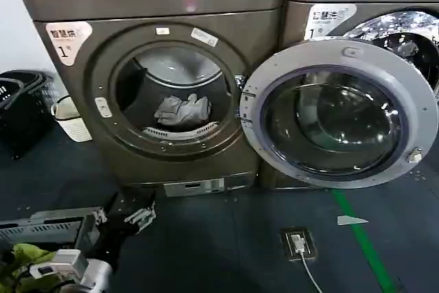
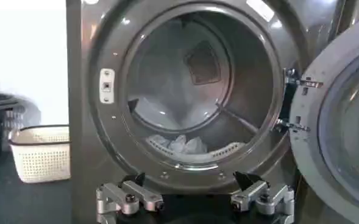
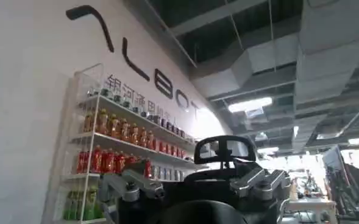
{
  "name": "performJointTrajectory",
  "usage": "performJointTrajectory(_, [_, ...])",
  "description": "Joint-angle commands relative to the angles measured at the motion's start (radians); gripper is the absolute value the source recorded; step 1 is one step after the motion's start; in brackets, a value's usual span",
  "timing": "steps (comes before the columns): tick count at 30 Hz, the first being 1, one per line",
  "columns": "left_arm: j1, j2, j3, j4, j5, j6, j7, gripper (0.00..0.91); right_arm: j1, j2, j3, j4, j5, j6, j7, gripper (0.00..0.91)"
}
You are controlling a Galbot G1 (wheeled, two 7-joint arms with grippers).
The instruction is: Grasp the clothes from the dryer.
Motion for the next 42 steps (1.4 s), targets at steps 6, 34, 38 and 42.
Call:
performJointTrajectory(6, [0.015, -0.002, 0.000, 0.000, 0.112, -0.025, 0.031, 0.907, 0.000, 0.000, -0.006, -0.001, -0.004, 0.009, -0.005, 0.907])
performJointTrajectory(34, [0.008, -0.003, 0.023, -0.025, 0.187, -0.113, 0.078, 0.907, -0.025, -0.011, 0.012, 0.010, 0.047, 0.176, -0.029, 0.907])
performJointTrajectory(38, [0.006, -0.003, 0.030, -0.029, 0.186, -0.112, 0.074, 0.907, -0.031, -0.005, 0.017, 0.017, 0.049, 0.177, -0.031, 0.907])
performJointTrajectory(42, [0.005, -0.002, 0.041, -0.029, 0.188, -0.112, 0.076, 0.907, -0.032, -0.001, 0.020, 0.021, 0.050, 0.175, -0.026, 0.907])
